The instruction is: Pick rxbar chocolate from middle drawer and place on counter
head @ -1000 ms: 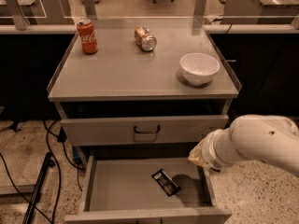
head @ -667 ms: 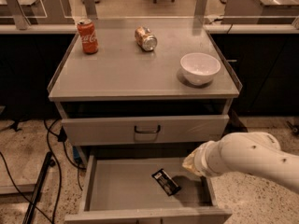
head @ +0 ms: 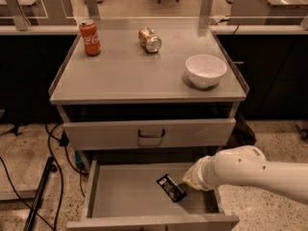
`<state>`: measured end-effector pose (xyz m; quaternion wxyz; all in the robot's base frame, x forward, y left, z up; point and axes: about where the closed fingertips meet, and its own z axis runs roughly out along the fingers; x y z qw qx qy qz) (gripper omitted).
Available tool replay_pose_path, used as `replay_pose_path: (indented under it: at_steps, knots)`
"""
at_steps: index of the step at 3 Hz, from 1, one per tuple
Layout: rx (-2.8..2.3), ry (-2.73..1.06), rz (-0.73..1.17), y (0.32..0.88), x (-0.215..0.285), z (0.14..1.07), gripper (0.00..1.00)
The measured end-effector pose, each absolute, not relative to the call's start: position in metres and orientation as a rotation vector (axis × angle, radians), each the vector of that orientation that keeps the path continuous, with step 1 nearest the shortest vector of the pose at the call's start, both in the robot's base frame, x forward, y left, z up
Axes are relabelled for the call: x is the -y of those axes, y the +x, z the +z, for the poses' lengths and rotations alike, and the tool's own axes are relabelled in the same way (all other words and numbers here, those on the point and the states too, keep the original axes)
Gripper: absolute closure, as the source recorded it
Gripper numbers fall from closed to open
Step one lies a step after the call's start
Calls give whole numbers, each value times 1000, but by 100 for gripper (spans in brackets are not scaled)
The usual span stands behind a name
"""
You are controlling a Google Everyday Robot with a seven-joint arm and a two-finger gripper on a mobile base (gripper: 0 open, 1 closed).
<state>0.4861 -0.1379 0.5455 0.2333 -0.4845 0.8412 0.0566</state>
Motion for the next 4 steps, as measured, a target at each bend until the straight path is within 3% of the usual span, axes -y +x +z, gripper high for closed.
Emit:
replay_pose_path:
  at_steps: [3, 4]
  knots:
    - [-2307, -1219, 286, 489, 118, 489, 100]
    - [-2281, -1208, 307, 491, 109, 479, 81]
